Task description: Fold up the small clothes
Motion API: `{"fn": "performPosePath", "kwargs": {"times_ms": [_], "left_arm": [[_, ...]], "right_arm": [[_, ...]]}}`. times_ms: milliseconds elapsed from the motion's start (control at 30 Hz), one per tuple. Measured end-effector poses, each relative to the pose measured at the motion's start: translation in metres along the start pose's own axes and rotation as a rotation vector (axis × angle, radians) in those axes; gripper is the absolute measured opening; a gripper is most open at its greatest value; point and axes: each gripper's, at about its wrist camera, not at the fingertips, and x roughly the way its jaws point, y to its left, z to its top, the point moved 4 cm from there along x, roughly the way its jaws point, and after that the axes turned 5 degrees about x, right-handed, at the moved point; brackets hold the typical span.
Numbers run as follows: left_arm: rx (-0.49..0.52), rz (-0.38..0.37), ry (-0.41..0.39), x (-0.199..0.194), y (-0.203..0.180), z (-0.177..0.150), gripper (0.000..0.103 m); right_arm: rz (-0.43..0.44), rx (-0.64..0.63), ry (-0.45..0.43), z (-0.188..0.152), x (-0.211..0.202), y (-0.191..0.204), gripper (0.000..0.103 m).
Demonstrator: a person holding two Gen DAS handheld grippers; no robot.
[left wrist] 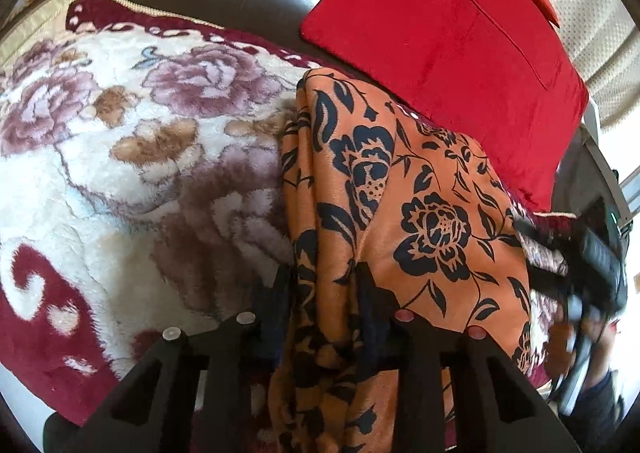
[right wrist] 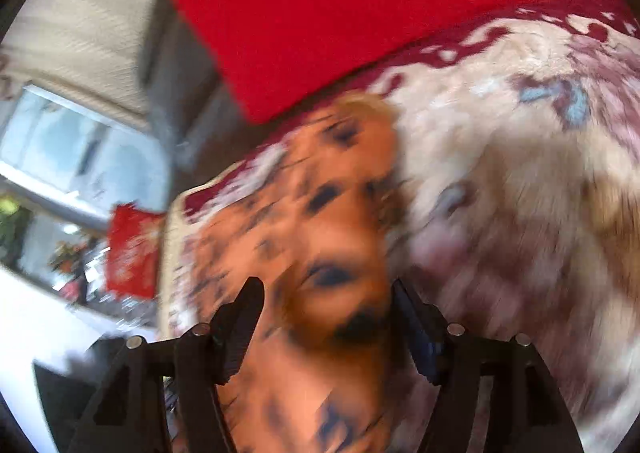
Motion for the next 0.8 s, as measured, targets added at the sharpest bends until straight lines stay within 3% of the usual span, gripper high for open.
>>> {"fn": "performPosePath", "kwargs": {"times_ms": [33, 133, 233, 300, 333, 367, 533, 600, 633, 800], "left_arm": [[-0.007, -0.003, 0.002, 0.003, 0.001, 0.001, 0.035], [-0.009, 0.005, 0.015, 0.002, 0.0, 0.002, 0.035], [0.001, 0.048, 0.004, -0.006, -0.004, 0.005, 0.035], [0.009, 0.093, -0.016, -0.016, -0.01, 0.002, 0.044], [0.012, 0.112, -0.023, -0.019, -0.011, 0.001, 0.054], [0.019, 0.136, -0.034, -0.023, -0.012, -0.001, 0.06], [0.054, 0.158, -0.046, -0.029, -0.019, -0.008, 0.061], [0.067, 0.162, -0.042, -0.026, -0.019, -0.009, 0.061], [0.067, 0.165, -0.037, -0.024, -0.019, -0.01, 0.061], [0.05, 0.151, -0.034, -0.021, -0.014, -0.013, 0.061]], "right_arm": [[-0.078, -0.084, 0.023, -0.008, 0.004, 0.004, 0.027], [-0.079, -0.057, 0.018, -0.004, 0.003, 0.002, 0.027], [-0.11, -0.063, -0.001, -0.007, -0.007, 0.008, 0.038], [-0.112, -0.085, 0.004, -0.014, -0.017, 0.004, 0.066], [-0.101, -0.087, -0.005, -0.015, -0.024, 0.001, 0.083], [-0.105, -0.094, -0.02, -0.021, -0.03, 0.0, 0.083], [-0.078, -0.075, -0.033, -0.047, -0.039, -0.003, 0.083], [-0.062, -0.086, -0.009, -0.054, -0.03, -0.003, 0.075], [-0.076, -0.093, 0.013, -0.057, -0.024, -0.003, 0.038], [-0.114, -0.119, 0.003, -0.063, -0.019, 0.004, 0.036]]}}
